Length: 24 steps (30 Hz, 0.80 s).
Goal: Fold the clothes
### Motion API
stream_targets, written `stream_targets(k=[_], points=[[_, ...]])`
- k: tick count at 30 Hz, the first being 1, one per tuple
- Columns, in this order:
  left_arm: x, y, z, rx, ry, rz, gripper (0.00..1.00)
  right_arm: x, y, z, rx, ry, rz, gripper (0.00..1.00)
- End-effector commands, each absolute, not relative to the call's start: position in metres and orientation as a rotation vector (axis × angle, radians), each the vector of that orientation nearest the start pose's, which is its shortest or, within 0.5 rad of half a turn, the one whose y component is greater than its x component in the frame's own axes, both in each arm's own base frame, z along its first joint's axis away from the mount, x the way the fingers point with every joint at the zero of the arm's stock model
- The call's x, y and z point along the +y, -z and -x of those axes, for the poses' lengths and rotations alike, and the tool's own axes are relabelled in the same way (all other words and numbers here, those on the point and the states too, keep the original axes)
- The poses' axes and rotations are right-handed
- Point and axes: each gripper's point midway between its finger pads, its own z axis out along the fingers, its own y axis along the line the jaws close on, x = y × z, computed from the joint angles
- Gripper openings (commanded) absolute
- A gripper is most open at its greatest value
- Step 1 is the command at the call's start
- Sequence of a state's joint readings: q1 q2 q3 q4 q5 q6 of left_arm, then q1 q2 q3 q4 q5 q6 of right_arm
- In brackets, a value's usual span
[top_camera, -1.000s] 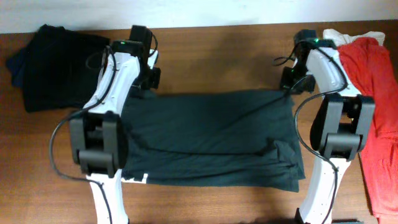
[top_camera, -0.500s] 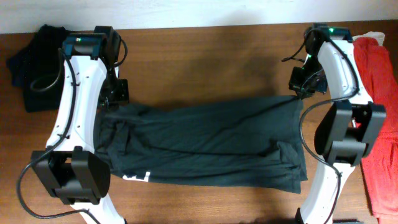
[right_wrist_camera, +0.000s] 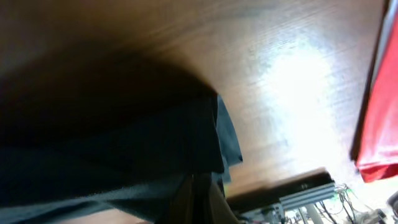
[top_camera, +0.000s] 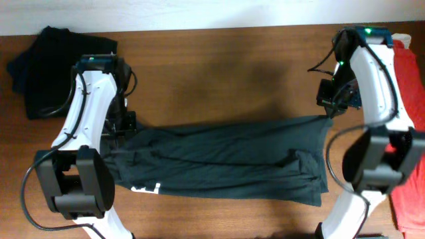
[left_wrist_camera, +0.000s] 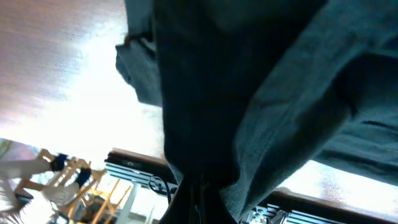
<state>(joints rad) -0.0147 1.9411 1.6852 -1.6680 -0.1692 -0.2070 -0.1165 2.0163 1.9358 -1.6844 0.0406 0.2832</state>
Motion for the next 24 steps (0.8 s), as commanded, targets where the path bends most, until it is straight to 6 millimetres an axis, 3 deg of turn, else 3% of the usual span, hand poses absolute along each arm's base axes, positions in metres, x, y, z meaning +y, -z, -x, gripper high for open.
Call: stream_targets(k=[1,10,16,18,20,24], points=[[0.041,-0.129,-0.279,3.428,-0.366,0.390,0.01,-0.047,-0.171,-0.301,3.219,0.124,-0.619,0.04],[0.044,-0.117,-0.245,3.443,-0.366,0.456,0.01,-0.040,-0.099,-0.253,3.329,0.142,-0.709,0.04],[0.039,-0.090,-0.220,3.521,-0.329,0.493,0.01,-0.047,-0.101,-0.242,3.335,0.229,-0.817,0.04],[0.052,-0.089,-0.219,3.490,-0.372,0.605,0.01,-0.059,-0.101,-0.241,3.298,0.278,-0.908,0.04],[0.067,-0.088,-0.215,3.471,-0.307,0.756,0.01,-0.068,-0.101,-0.239,3.289,0.266,-0.950,0.04],[0.082,-0.088,-0.209,3.442,-0.211,0.939,0.01,-0.070,-0.099,-0.242,3.275,0.245,-0.959,0.04]])
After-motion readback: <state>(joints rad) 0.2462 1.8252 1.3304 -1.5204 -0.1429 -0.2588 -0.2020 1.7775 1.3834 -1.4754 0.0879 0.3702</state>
